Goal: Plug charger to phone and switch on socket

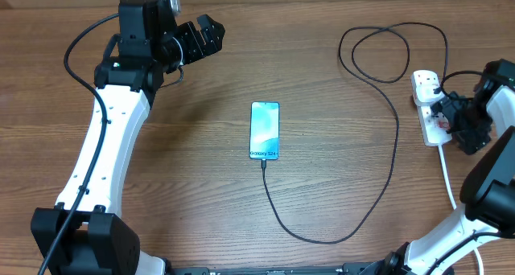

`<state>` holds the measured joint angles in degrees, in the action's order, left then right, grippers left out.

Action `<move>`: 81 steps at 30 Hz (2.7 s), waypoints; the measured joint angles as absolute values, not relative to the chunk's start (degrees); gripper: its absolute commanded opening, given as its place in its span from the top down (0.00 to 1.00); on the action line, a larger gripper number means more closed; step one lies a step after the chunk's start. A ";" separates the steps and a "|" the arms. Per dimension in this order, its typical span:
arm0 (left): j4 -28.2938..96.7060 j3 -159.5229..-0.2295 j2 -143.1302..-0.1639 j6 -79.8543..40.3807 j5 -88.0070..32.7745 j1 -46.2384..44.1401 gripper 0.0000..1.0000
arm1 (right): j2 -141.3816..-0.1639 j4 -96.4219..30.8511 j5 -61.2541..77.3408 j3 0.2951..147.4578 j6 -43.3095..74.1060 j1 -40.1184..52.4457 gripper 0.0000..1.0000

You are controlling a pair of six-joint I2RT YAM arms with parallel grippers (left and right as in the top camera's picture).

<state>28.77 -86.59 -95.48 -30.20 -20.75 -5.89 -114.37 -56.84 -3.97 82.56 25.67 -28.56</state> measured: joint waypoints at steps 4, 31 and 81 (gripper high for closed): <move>28.77 -86.59 -95.48 -30.20 -20.75 -5.89 0.01 | -114.08 -61.98 -6.13 87.53 24.60 -28.84 0.00; 28.84 -86.59 -95.48 -30.20 -20.75 -5.89 0.00 | -105.60 -66.26 1.30 90.11 13.47 -26.50 0.00; 31.09 -86.59 -94.61 -30.22 -20.73 -5.91 0.00 | -105.60 -66.22 1.30 90.11 13.45 -26.48 0.00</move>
